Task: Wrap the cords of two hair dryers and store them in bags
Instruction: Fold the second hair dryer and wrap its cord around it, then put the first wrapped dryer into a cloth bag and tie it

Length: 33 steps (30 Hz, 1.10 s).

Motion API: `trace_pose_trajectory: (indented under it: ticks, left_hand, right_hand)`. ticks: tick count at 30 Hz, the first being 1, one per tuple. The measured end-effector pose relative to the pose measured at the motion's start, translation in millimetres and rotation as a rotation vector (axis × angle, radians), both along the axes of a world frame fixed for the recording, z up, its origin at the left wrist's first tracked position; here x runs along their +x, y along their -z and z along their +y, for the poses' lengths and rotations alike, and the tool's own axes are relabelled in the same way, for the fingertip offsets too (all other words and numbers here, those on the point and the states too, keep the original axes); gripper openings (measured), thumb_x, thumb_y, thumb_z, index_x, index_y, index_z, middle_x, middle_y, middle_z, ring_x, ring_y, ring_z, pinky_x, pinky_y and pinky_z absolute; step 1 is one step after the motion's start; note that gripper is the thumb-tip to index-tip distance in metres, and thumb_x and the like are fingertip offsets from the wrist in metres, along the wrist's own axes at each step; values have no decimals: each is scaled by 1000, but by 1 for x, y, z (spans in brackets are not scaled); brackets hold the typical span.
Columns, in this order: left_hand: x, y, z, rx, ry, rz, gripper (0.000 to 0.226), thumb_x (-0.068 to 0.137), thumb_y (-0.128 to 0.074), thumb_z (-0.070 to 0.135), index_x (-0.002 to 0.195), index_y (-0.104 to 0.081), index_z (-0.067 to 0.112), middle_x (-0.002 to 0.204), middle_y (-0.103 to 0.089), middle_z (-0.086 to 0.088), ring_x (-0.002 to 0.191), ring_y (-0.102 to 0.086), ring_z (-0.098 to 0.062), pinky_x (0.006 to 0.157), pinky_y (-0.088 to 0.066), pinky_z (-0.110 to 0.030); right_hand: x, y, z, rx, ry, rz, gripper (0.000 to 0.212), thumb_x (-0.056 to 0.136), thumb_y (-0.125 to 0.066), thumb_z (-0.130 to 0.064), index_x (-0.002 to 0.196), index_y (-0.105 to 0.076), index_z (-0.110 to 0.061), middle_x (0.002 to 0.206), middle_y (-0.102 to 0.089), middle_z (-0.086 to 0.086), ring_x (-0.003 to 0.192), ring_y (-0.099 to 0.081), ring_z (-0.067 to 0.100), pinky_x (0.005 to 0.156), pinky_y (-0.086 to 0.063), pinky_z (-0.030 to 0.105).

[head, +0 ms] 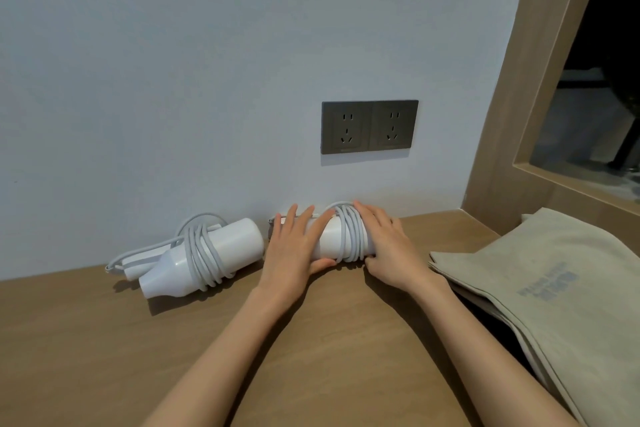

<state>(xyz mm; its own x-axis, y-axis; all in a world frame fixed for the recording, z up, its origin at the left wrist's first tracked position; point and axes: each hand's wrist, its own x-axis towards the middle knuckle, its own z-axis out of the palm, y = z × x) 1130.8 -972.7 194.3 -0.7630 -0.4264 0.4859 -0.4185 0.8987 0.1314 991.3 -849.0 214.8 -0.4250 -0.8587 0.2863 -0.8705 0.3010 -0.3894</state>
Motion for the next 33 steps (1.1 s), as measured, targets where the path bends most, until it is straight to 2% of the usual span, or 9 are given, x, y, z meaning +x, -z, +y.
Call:
trace_pose_trajectory:
  ticks: [5,10,13,16,19,24,28,31,33]
  left_hand:
    - [7,-12,7,84,-17,-100,76,93,-52,46,151,-5,33,161,-8,-3,148,0,-28,118,-2,-47]
    - [25,-29,33,114,4,-27,73,96,-50,38,152,-5,31,161,-4,0,148,-3,-26,118,-7,-44]
    - [32,-39,59,160,77,83,70,96,-51,34,152,-10,33,160,-9,3,147,-10,-20,117,-22,-41]
    - [32,-45,87,174,189,145,64,93,-55,30,149,-24,31,157,-21,8,141,-26,-15,105,-35,-31]
    - [23,-47,115,206,291,124,58,93,-54,27,147,-32,30,154,-28,8,137,-32,-13,105,-35,-29]
    - [-1,-44,152,165,388,31,53,95,-52,29,146,-35,30,152,-33,7,135,-36,-12,106,-33,-29]
    - [-21,-44,170,174,419,11,46,95,-53,29,140,-45,30,147,-42,5,132,-41,-15,106,-36,-34]
    - [-32,-45,176,149,435,-104,46,94,-57,29,139,-47,30,146,-44,3,131,-42,-17,105,-39,-36]
    - [-37,-45,178,114,440,-170,48,91,-61,26,137,-49,31,146,-44,2,131,-42,-18,102,-41,-37]
  right_hand:
    - [15,-17,12,-4,89,58,79,85,-55,-3,151,-18,-24,154,-26,-3,138,-20,26,111,-26,44]
    - [39,-37,46,-154,155,69,64,91,-53,-11,149,-29,-24,148,-38,-2,133,-33,20,108,-33,38]
    - [51,-45,81,-255,202,96,53,93,-53,-15,143,-39,-25,139,-46,-5,128,-40,14,102,-38,31]
    - [58,-47,119,-283,275,125,42,94,-52,-17,135,-48,-26,133,-50,-6,124,-42,11,98,-38,26]
    - [57,-45,157,-229,389,123,32,94,-53,-24,126,-51,-25,126,-51,-4,118,-43,12,96,-43,29]
    - [53,-31,206,-39,496,107,31,92,-54,-36,120,-47,-24,123,-47,0,116,-41,18,92,-44,33]
    - [57,-23,220,15,450,184,29,91,-53,-43,112,-48,-24,116,-50,-2,106,-44,14,88,-46,31]
    - [58,-21,225,152,397,264,40,87,-56,-52,114,-48,-22,115,-51,-2,105,-45,16,88,-44,30]
    - [58,-20,226,203,387,269,39,89,-55,-48,115,-49,-20,117,-52,0,106,-46,17,89,-44,30]
